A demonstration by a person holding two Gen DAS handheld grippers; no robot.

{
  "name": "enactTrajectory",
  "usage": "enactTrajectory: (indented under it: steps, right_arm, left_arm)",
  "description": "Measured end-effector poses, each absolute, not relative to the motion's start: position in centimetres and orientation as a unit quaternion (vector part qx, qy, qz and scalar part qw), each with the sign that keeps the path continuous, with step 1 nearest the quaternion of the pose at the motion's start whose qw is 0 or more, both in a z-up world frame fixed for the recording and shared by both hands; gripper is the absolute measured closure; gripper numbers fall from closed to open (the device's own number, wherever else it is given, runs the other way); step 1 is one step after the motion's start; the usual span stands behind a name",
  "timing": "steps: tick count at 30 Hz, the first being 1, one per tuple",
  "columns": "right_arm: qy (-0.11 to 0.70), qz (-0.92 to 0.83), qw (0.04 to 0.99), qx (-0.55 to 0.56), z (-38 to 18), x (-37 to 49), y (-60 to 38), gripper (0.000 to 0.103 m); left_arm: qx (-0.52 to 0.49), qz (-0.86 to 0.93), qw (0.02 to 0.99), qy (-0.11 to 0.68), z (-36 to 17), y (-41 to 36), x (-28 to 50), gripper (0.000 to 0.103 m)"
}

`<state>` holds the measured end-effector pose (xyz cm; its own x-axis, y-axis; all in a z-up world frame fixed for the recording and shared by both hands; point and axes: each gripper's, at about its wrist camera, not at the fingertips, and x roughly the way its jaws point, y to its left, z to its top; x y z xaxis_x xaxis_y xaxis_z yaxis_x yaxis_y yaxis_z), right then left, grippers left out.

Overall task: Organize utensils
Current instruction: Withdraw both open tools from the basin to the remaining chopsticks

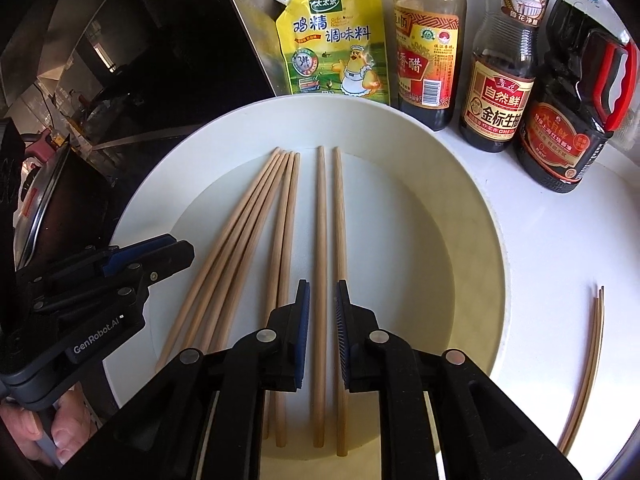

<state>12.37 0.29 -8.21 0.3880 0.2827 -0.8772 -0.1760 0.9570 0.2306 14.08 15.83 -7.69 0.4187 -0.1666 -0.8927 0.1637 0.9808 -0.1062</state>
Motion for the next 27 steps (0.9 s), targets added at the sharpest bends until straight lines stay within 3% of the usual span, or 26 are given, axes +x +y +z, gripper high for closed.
enactTrajectory:
  steps: [12,18,27]
  right_arm:
    - [0.514,0.131,0.846,0.057,-5.7,9.4,-1.3,0.090]
    - [0.502,0.128,0.853,0.061,-4.7,7.6,-2.4,0.085]
    - [0.498,0.100,0.858,0.076,-4.5,5.3,-5.3,0.084]
  left_arm:
    - [0.001,-0.098,0.859,0.502,-5.0,14.6,11.4,0.068]
    - [0.006,-0.104,0.864,0.492,-3.8,13.7,9.6,0.060]
    - [0.017,-0.133,0.858,0.495,-3.9,11.0,7.9,0.059]
